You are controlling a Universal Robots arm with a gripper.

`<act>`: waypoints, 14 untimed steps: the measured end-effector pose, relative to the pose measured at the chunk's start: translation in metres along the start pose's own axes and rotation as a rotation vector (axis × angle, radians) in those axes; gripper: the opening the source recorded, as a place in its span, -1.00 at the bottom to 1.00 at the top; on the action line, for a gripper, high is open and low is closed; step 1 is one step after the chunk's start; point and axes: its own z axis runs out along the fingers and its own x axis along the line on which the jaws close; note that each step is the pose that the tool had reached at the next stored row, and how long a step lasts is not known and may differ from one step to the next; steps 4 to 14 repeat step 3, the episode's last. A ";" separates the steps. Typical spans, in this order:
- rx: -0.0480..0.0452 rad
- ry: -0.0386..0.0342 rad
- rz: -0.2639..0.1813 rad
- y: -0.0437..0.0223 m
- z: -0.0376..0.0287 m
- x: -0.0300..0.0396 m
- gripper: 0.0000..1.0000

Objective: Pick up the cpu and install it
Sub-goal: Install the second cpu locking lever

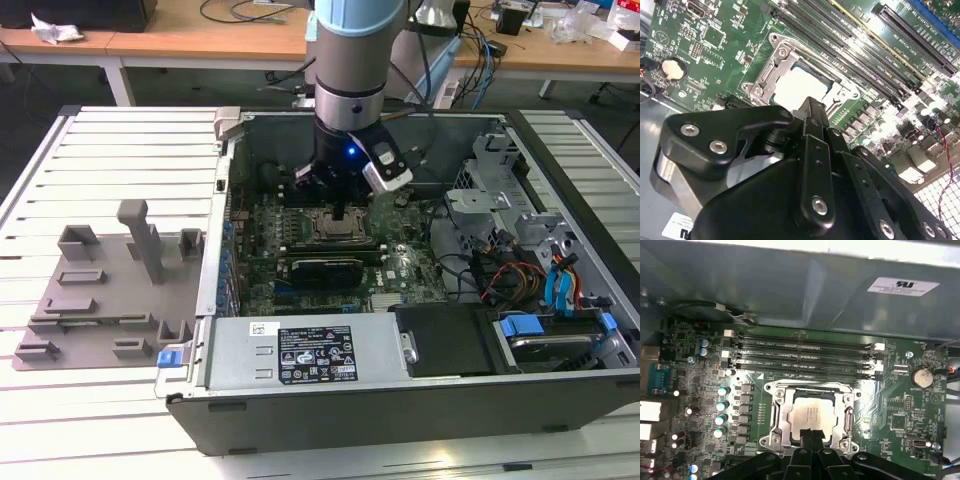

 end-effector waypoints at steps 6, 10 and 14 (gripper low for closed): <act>0.0002 0.0001 0.000 0.0000 -0.0003 0.0000 -0.79; 0.0002 0.0001 0.000 0.0000 -0.0003 0.0000 -0.79; 0.0002 0.0001 0.000 0.0000 -0.0003 0.0000 -0.79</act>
